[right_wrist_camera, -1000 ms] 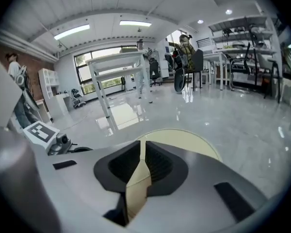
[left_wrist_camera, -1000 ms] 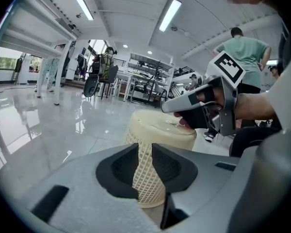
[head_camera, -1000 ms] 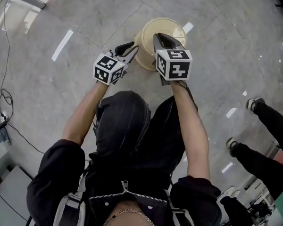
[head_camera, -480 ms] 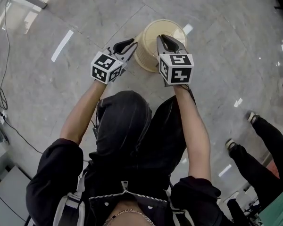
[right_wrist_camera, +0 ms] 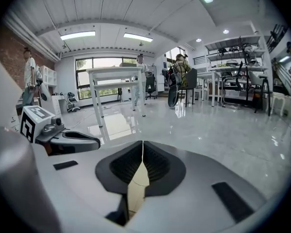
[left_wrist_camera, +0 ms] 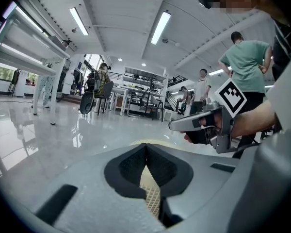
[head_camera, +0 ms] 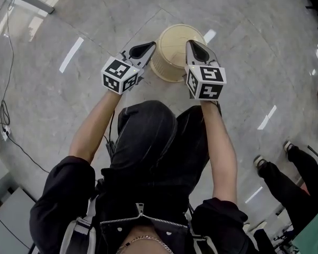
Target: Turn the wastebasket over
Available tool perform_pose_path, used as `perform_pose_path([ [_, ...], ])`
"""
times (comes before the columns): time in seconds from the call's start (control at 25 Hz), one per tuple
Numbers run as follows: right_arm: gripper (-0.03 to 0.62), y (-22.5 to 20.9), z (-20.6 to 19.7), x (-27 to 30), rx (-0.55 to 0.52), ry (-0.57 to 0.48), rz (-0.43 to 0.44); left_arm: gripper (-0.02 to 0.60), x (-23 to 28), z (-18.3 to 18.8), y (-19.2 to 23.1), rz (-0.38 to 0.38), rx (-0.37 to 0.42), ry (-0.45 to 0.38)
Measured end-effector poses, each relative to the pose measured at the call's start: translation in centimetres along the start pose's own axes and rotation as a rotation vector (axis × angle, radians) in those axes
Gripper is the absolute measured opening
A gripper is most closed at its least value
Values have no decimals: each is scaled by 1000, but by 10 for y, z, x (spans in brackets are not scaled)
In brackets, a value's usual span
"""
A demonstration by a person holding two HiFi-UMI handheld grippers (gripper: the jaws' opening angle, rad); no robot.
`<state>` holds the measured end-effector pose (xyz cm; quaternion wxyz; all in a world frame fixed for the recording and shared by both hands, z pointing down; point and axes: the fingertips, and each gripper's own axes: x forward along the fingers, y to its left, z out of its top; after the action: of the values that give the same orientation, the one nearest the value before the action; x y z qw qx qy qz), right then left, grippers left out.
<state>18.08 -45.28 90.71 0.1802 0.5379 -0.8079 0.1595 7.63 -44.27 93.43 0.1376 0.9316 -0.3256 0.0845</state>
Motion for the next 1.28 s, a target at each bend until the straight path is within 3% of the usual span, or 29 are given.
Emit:
perform_pose_path([
  [0.16,16,-3,34,-25,13,-25,-6,3,-7,39,-15,-18,4,-5],
  [0.36,15,1,91,-72,19,-25,-14,3,-27,116,-39,-30,19,-6],
  [1.0,12,26,397,-280,95,-32,-35,3,-120,472,-141,-43,35,-8],
  [1.28,11,52,486,-381,144,-78,-56,3,-174,585,-199,8,4,-9],
])
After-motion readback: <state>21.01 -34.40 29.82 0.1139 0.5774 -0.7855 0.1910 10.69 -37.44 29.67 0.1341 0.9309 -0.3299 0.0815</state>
